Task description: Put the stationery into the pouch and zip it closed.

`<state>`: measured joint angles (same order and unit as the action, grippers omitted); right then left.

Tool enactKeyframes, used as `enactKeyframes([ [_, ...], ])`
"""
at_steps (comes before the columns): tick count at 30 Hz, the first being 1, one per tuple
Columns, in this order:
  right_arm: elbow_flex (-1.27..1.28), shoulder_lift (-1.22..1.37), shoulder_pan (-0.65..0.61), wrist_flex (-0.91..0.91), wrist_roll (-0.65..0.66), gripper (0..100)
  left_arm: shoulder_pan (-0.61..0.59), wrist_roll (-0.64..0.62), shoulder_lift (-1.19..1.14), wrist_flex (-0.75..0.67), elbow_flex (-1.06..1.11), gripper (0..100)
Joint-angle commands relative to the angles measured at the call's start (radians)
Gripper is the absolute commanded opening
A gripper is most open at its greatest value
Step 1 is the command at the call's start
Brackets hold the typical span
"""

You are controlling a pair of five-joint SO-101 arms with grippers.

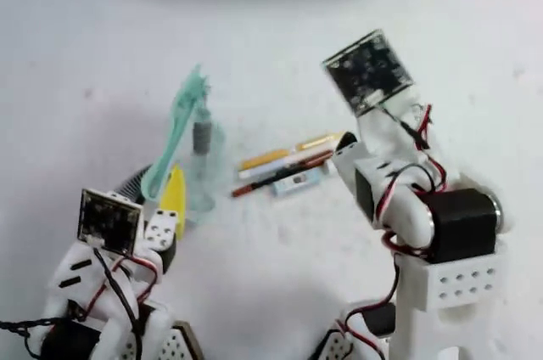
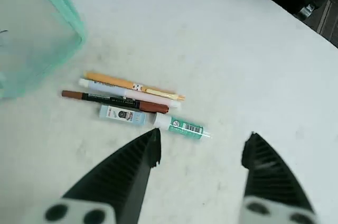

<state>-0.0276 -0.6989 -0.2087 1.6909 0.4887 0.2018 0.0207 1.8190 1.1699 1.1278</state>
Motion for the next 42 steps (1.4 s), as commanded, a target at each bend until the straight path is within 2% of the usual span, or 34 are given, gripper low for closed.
enactKeyframes([
  [1,0.003,-0.018,-0.001,0.001,0.015,14.1,-0.013,-0.012,0.005,-0.015,-0.057,2],
  [4,0.032,-0.001,-0.001,-0.025,0.012,10.8,-0.016,-0.012,0.005,-0.015,-0.054,2],
  [8,0.149,0.058,0.002,-0.101,-0.003,12.6,-0.018,-0.012,0.005,-0.052,-0.006,2],
  [15,0.239,0.226,0.067,-0.251,-0.235,13.4,-0.018,-0.012,0.005,-0.092,0.037,2],
  [29,0.235,0.705,0.070,-0.516,-0.638,13.4,-0.018,-0.012,0.005,-0.092,0.037,2],
  [36,0.235,0.811,0.070,-0.679,-0.753,13.2,-0.018,-0.012,0.005,-0.092,0.038,3],
  [39,0.233,0.835,0.068,-0.725,-0.784,13.3,-0.015,-0.012,0.005,-0.091,0.040,9],
  [42,0.233,0.869,0.068,-0.773,-0.789,13.3,-0.013,-0.012,0.005,-0.087,0.041,21],
])
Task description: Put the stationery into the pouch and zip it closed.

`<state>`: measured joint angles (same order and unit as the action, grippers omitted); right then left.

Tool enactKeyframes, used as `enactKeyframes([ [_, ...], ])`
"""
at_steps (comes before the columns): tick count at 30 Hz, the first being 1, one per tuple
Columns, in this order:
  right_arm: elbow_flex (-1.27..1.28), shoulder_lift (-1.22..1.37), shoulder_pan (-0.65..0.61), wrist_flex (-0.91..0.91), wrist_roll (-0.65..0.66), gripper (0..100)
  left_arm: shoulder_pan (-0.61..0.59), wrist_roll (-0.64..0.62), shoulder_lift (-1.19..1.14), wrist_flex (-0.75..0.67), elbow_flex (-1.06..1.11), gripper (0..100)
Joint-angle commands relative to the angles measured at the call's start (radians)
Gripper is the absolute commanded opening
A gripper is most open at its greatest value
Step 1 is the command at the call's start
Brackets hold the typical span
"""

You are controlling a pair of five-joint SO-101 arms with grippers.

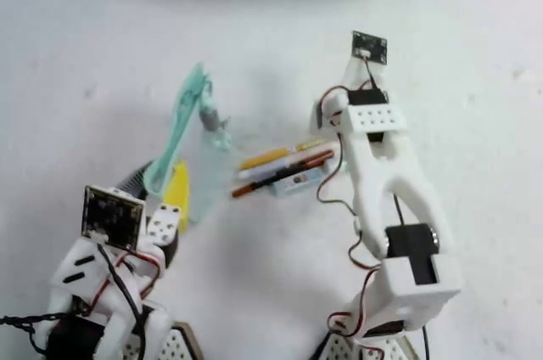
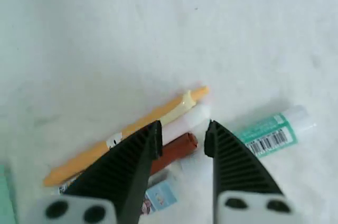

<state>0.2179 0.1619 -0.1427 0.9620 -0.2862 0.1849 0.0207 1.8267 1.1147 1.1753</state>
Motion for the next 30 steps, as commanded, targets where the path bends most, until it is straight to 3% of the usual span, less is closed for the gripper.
enactKeyframes([
  [1,-0.012,0.021,0.002,-0.061,-0.014,13.3,0.004,-0.012,-0.002,-0.032,-0.006,25],
  [16,-0.160,0.259,-0.004,-0.102,-0.009,13.2,0.008,-0.026,-0.002,-0.175,0.137,25],
  [22,-0.229,0.283,-0.007,-0.025,-0.012,13.1,0.061,-0.026,-0.002,-0.186,0.155,24],
  [30,-0.233,0.280,-0.008,-0.027,-0.012,13.0,0.101,-0.026,-0.002,-0.186,0.157,3],
])
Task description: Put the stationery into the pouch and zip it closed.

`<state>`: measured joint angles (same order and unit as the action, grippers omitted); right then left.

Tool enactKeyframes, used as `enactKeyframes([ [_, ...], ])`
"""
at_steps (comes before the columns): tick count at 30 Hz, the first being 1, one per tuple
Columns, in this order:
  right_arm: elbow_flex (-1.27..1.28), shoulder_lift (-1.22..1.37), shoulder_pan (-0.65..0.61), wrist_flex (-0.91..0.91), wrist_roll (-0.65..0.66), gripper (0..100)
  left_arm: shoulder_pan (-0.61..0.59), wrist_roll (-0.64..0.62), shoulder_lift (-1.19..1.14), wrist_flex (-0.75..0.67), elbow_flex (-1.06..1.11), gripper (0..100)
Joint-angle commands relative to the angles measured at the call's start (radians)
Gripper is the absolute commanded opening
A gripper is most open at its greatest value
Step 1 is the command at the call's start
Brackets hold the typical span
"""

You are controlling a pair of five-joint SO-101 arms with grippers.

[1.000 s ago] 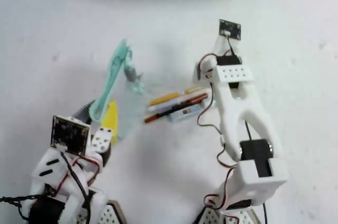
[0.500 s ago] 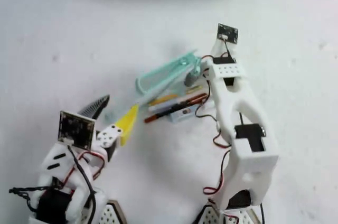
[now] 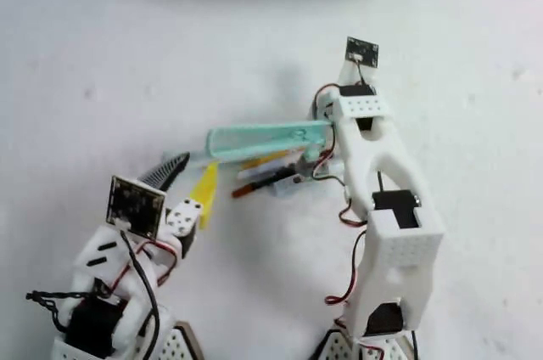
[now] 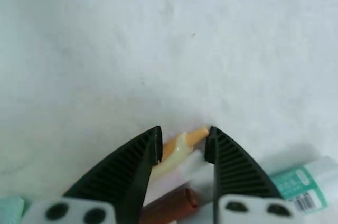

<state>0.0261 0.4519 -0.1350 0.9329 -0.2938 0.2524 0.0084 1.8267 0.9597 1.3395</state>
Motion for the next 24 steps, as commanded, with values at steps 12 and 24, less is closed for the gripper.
enactKeyframes([
  [12,-0.066,-0.025,-0.038,0.045,0.002,13.0,0.056,-0.014,-0.002,-0.025,-0.008,12],
  [24,-0.101,-0.111,-0.059,0.127,-0.003,13.0,0.019,0.167,-0.002,0.170,-0.166,22],
])
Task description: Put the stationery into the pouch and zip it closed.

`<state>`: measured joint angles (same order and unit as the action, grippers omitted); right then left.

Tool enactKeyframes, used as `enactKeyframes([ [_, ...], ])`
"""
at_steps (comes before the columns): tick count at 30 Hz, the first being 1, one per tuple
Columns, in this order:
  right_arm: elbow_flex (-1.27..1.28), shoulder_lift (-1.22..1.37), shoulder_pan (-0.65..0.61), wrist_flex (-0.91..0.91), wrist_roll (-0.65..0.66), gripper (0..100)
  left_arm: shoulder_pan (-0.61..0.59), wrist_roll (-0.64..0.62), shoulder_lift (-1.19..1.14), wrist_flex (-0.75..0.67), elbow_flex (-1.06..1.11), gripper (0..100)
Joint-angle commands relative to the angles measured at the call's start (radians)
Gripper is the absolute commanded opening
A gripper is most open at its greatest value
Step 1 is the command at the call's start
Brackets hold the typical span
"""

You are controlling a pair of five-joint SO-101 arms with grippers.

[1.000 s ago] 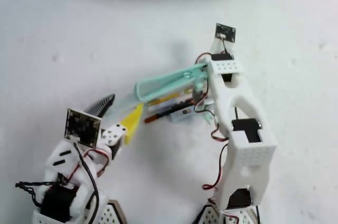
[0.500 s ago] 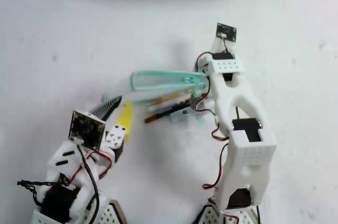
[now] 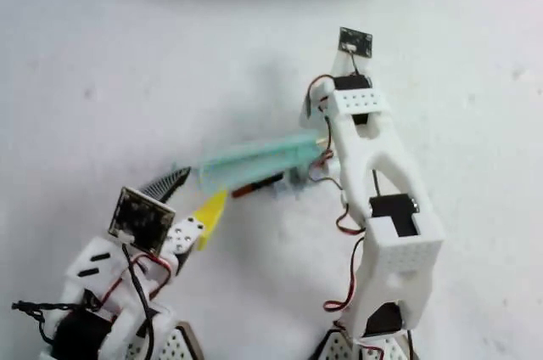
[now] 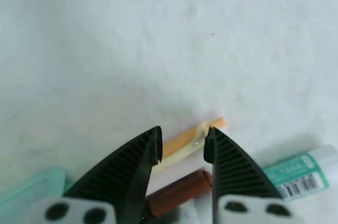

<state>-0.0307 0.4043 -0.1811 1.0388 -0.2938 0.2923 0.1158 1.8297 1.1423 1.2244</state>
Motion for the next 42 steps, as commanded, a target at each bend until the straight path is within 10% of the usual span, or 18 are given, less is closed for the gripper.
enactKeyframes([
  [1,-0.044,-0.067,-0.013,0.027,-0.005,13.0,-0.033,0.083,-0.005,-0.023,-0.044,22],
  [14,-0.049,-0.073,-0.073,0.031,0.002,13.0,0.131,0.123,-0.005,-0.310,0.158,23],
  [37,-0.046,-0.266,-0.219,0.145,0.002,13.0,0.093,0.129,-0.005,-0.201,0.114,25],
  [42,-0.049,-0.268,-0.183,0.142,0.002,13.0,0.096,0.121,-0.005,-0.245,0.118,9],
])
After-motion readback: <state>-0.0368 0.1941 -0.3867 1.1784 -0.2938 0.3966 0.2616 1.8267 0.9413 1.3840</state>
